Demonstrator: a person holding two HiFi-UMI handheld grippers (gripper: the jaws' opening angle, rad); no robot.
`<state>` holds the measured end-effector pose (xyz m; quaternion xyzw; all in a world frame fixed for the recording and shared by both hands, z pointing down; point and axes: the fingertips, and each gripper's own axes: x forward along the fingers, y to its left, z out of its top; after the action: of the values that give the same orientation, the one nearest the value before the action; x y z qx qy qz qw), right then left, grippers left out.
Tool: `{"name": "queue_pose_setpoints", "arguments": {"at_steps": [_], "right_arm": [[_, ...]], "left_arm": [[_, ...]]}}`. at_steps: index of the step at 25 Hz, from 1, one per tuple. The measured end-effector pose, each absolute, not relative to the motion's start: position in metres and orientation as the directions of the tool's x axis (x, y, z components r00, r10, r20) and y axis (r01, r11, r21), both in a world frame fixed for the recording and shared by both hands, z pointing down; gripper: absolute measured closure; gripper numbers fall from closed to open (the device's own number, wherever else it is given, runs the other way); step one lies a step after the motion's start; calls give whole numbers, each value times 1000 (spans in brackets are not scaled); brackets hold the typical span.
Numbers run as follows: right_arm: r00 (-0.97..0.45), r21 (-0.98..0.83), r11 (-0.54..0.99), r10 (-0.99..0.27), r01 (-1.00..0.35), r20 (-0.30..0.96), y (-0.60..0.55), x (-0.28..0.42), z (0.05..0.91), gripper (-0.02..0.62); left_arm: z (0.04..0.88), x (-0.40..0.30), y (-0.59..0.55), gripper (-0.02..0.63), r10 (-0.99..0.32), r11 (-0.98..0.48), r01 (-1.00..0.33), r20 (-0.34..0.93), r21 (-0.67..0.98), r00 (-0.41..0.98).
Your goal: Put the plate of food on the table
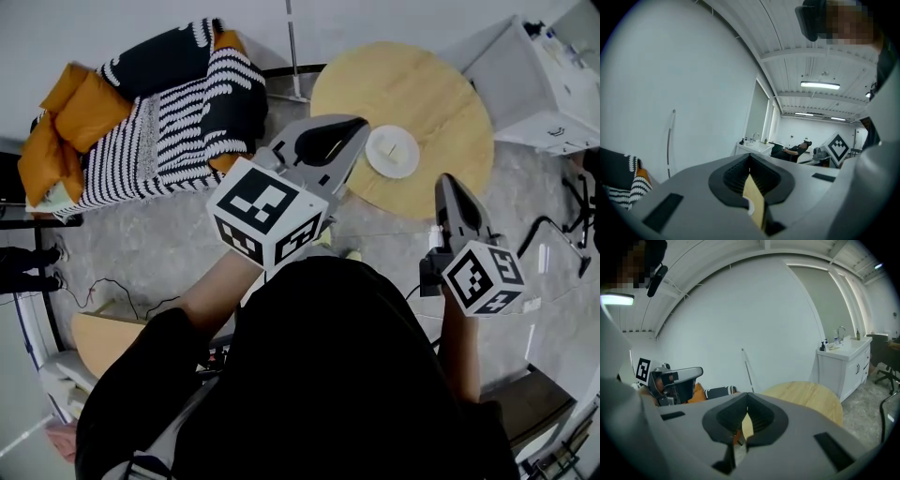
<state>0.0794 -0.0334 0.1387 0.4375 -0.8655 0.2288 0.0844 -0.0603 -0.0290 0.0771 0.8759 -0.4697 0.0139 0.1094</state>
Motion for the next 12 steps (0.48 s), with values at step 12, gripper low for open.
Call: {"name": "queue_pose_setpoints", "arguments": {"at_steps": [12], "right_arm": [[-601, -299, 522, -709, -799, 368, -34, 71, 146, 586]], "left_arm": [[82, -67, -30, 598, -820, -530, -826, 132, 191, 557]]}}
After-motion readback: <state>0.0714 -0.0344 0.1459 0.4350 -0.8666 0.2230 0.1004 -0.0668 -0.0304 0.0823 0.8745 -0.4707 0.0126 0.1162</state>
